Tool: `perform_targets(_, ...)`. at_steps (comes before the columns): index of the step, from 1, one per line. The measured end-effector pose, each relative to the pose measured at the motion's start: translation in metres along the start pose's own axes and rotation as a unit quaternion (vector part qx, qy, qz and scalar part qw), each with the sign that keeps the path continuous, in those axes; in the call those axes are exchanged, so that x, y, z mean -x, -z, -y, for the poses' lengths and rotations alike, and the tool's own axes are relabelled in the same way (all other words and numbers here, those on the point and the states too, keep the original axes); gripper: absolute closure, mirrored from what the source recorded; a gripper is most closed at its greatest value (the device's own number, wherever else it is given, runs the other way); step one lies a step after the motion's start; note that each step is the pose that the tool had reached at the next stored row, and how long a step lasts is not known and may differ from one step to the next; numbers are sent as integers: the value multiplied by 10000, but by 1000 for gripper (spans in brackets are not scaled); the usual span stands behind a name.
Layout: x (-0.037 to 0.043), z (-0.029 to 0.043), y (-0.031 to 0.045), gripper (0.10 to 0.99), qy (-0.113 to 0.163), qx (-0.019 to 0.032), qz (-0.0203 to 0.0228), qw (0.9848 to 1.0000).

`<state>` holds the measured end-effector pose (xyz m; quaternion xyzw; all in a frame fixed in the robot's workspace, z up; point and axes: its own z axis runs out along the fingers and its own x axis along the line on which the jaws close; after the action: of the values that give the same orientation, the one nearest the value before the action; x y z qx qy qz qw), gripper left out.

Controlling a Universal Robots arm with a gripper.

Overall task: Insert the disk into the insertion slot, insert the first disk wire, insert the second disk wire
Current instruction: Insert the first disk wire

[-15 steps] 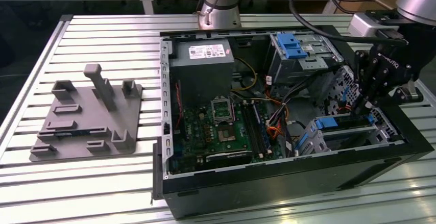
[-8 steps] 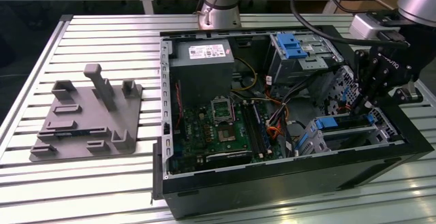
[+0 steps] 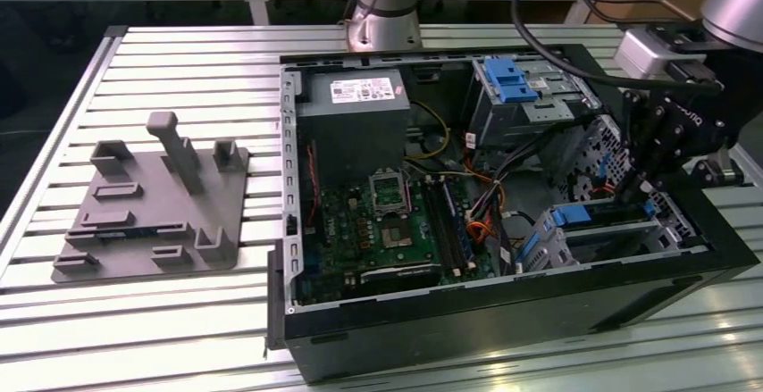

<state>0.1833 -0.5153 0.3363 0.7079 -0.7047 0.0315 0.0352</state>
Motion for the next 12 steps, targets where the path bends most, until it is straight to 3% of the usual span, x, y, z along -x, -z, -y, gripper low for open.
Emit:
perform_targets(4, -31, 0, -3, 922, 2, 0, 126, 9999)
perform_targets(12, -32, 0, -14, 922, 2, 1, 136, 9999)
